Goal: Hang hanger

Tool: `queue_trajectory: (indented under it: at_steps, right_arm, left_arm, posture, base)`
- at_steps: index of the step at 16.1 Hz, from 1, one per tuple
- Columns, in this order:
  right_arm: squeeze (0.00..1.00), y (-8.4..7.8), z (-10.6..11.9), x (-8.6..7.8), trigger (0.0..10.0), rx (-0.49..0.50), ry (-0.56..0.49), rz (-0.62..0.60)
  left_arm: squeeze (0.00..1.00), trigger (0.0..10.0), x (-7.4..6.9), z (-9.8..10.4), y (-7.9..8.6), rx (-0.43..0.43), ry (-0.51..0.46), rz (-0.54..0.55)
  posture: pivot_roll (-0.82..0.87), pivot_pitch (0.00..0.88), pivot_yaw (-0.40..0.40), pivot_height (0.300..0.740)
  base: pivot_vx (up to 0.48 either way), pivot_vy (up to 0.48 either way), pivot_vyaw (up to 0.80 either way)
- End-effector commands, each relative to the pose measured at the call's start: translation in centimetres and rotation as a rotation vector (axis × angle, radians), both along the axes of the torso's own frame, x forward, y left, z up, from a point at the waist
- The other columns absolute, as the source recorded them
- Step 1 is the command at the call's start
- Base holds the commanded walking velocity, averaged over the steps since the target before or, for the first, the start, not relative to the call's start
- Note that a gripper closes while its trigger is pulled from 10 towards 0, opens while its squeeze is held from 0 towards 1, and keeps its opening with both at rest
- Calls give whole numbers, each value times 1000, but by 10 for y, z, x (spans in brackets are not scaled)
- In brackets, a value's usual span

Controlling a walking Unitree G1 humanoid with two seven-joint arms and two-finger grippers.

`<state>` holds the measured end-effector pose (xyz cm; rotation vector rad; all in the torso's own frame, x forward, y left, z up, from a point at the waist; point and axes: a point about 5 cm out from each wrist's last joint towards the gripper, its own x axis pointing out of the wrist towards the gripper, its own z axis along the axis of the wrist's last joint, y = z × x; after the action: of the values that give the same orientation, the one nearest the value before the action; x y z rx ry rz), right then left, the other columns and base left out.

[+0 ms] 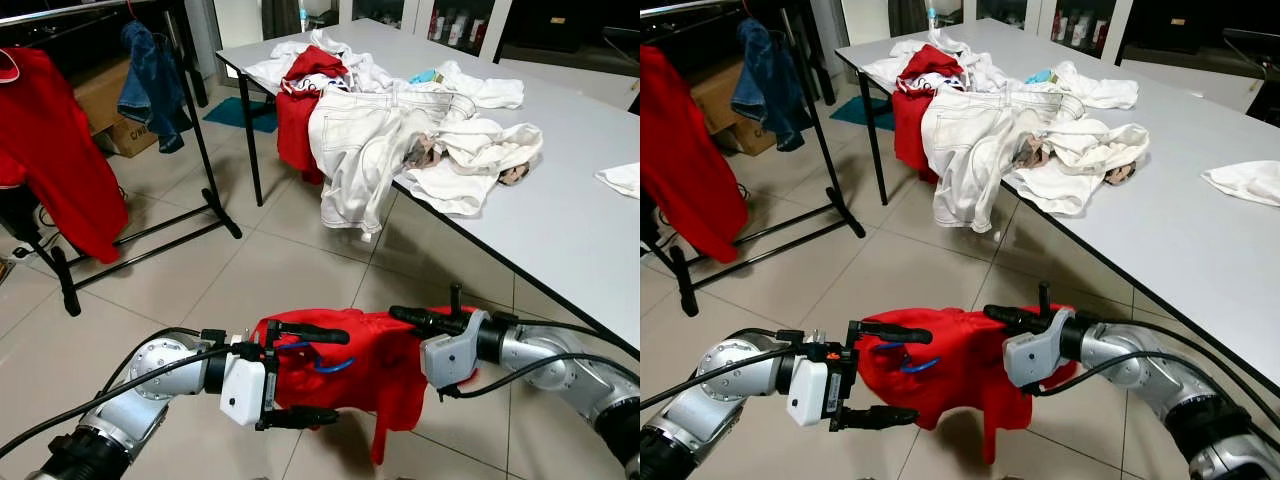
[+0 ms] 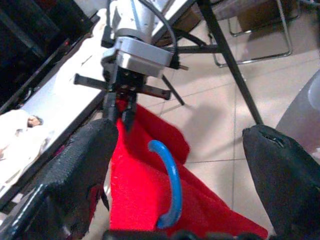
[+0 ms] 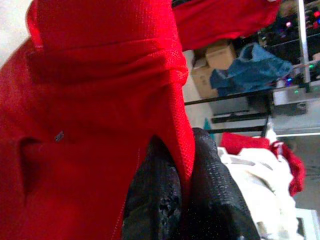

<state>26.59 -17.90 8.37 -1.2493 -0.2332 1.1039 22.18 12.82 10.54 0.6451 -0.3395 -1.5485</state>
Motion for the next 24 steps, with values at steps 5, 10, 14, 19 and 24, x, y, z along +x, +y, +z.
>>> queue_trajectory:
  at_steps: [5,10,14,19,24]
  right_arm:
    - [0,10,-5,-10,0,0,-21,96]
    - [0,10,-4,-7,0,-19,-36,123]
    - [0,14,-3,-8,0,-11,-53,145]
    - [0,12,-2,-6,0,14,-84,126]
    - [0,17,9,-6,0,63,-171,167]
  left_arm:
    - [0,10000,4,-1,5,-17,24,33]
    - [0,10000,12,11,13,-38,23,56]
    - [0,10000,14,0,33,19,80,113]
    - [0,10000,29,-7,61,-156,233,401]
    - [0,10000,18,-49,92,-277,499,711]
  posture:
    - [-86,0,29,740]
    - [-75,0,25,740]
    - [-75,0,25,740]
    - [-77,0,24,740]
    - [-76,0,22,740]
  base:
    - [0,0,0]
    - [0,0,0]
    - [0,0,0]
    - [0,0,0]
    - [0,0,0]
